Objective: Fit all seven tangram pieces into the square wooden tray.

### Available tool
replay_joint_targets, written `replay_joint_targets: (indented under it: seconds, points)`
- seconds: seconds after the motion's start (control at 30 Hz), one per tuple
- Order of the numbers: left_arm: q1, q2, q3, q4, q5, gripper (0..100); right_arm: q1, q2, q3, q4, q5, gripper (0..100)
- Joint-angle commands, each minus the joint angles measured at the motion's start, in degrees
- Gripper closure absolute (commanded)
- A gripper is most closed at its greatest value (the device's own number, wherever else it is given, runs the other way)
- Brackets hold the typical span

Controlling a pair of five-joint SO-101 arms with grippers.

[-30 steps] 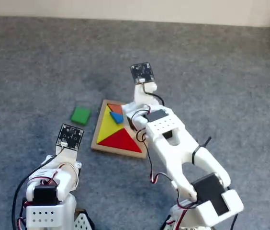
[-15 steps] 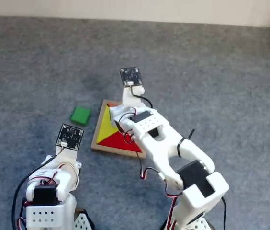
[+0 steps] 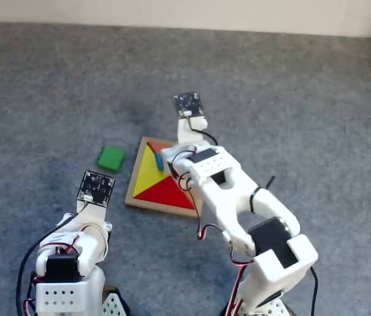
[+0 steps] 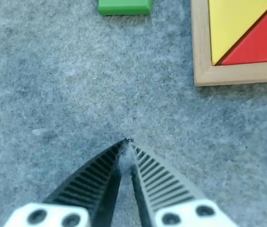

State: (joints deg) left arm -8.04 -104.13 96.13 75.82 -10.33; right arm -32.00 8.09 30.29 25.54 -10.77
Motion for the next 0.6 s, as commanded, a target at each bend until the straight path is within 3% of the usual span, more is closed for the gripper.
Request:
replay_joint_targets:
  seconds: [0.0, 0.23, 0.57]
  points:
    - [-0.66, -0.4, 1.01, 0.18, 0.18, 100, 2.95, -0.75, -3.21, 0.31, 1.05, 99.5]
    - [-0.66, -0.4, 1.01, 0.18, 0.18, 100, 2.24, -8.84, -2.86, 0.22, 0.7, 99.5]
    - [-0.66, -0.4, 1.01, 0.18, 0.18, 100, -7.78, -11.56, -2.68, 0.04, 0.7, 99.5]
